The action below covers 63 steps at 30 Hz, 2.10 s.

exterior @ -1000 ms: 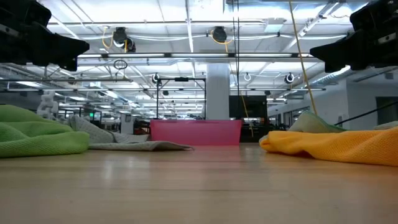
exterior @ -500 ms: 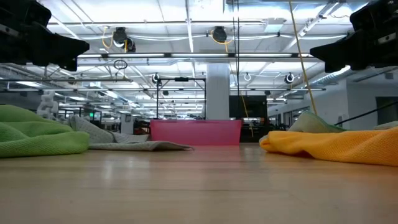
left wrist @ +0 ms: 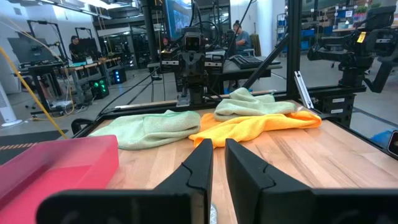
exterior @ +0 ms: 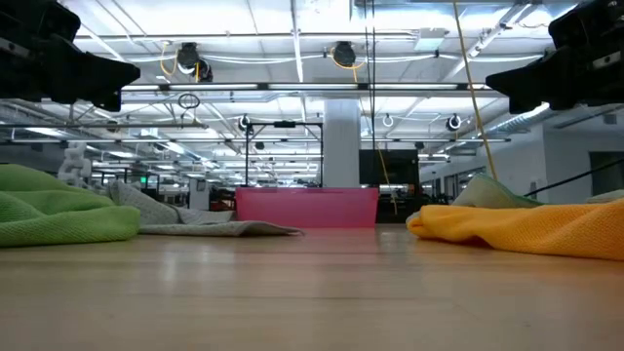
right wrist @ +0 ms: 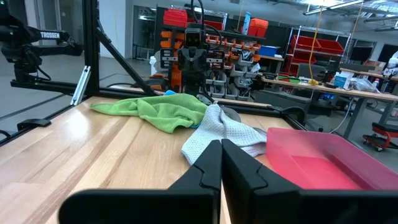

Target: Fold microfiber towels

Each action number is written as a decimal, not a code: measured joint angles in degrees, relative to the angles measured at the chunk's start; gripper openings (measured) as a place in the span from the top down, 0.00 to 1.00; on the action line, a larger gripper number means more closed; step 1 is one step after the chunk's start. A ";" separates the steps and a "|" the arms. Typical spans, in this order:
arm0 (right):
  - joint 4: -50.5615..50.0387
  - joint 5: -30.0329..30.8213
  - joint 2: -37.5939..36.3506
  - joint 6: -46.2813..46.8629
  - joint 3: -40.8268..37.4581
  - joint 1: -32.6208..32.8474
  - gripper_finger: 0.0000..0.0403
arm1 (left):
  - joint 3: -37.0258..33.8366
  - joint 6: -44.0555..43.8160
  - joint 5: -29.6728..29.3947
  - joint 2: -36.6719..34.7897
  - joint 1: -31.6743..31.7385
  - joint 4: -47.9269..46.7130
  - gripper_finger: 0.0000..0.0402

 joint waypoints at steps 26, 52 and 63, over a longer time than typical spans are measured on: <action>1.59 0.08 0.02 -0.90 -0.02 0.00 1.00 | 0.00 0.00 0.00 0.02 0.00 0.27 0.88; 2.65 4.61 4.49 11.02 8.89 0.00 1.00 | -0.05 0.38 -0.86 0.02 0.02 1.33 0.88; -12.72 4.57 20.29 13.93 30.61 0.02 1.00 | -0.05 0.24 -3.52 0.02 0.00 2.47 0.88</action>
